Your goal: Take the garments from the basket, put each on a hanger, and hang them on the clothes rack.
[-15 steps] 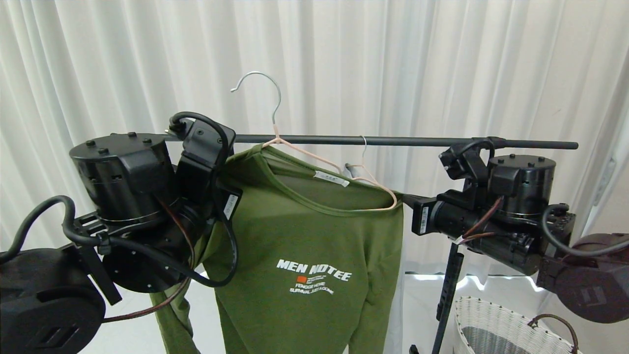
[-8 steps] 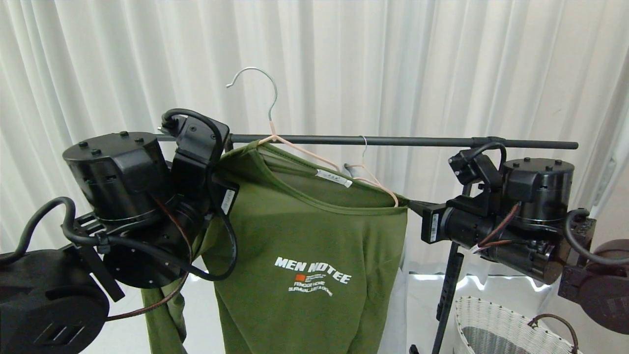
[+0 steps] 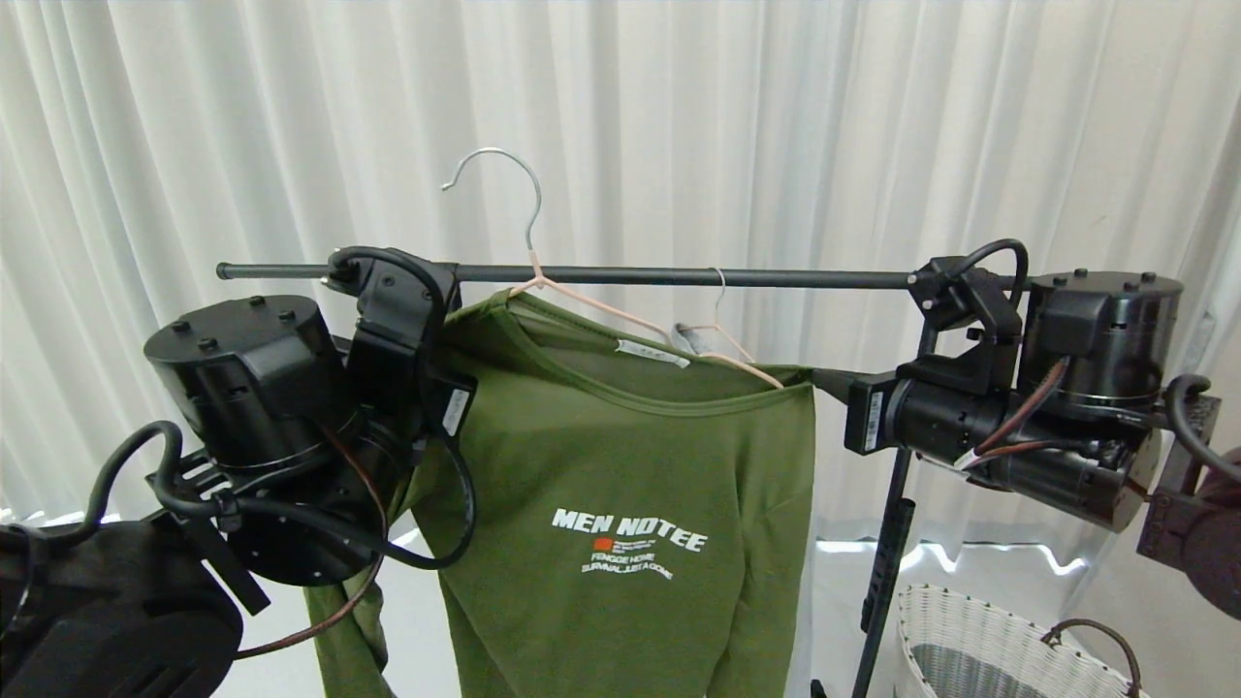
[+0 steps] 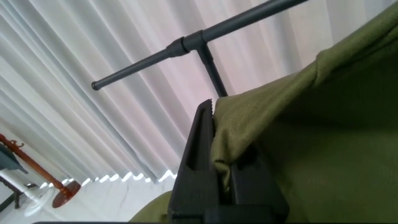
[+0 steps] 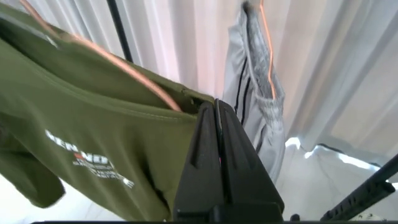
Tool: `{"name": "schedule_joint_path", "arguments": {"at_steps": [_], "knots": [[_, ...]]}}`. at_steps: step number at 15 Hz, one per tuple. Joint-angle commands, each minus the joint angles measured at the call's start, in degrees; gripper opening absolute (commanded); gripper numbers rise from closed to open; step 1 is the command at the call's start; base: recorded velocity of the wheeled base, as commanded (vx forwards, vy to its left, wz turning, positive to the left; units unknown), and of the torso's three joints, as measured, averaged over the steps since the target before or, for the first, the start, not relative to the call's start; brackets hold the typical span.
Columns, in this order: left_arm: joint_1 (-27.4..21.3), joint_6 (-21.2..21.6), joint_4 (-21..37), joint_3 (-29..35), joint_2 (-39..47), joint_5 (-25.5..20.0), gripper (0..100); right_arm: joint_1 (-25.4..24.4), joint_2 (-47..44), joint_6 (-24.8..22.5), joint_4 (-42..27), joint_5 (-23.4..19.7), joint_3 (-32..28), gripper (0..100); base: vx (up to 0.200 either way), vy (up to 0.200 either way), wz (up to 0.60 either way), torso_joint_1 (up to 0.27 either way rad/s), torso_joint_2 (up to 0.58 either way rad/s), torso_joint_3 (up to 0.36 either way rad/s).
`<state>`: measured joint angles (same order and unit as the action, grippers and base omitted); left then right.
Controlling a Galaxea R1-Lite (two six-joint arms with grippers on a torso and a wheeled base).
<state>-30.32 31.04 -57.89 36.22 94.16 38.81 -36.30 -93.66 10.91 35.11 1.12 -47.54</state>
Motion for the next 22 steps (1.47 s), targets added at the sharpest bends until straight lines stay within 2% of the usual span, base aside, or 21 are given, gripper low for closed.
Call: {"name": "schedule_joint_path", "arguments": {"at_steps": [1,8,11,14,17,18,22], "knots": [[-0.09,0.16,-0.64,-1.15,1.82,-0.14,0,-0.08,1.02,-0.01,-1.62,-0.15,-2.64,0,0.000,0.000,0.00,0.000,0.00,0.000],[-1.41,1.66,-0.82,-2.82,2.26,-5.24,0,-0.79,1.46,-0.01,-7.69,-2.79,-8.71,0,0.000,0.000,0.00,0.000,0.00,0.000],[-2.29,2.01,-3.81,-3.79,3.31,-8.58,0,-1.31,0.94,-0.01,-7.60,-2.88,-8.71,0,0.000,0.000,0.00,0.000,0.00,0.000],[-1.94,2.01,-6.53,-3.17,4.28,-8.58,0,-1.23,1.64,0.08,-7.69,-2.70,-7.39,0,0.000,0.000,0.00,0.000,0.00,0.000],[-0.18,1.66,-6.88,-1.85,4.54,-8.23,0,-1.31,5.15,-0.72,-9.09,-2.79,-4.49,0,0.000,0.000,0.00,0.000,0.00,0.000],[-0.18,1.48,-6.97,-1.68,4.54,-8.23,0,-1.40,6.38,-2.12,-11.20,-2.88,-3.61,100,0.000,0.000,0.00,0.000,0.00,0.000],[-0.53,-0.45,-6.97,-0.45,4.98,-8.23,0,-1.49,7.00,-6.69,-11.11,-2.44,-1.94,100,0.000,0.000,0.00,0.000,0.00,0.000]]}}
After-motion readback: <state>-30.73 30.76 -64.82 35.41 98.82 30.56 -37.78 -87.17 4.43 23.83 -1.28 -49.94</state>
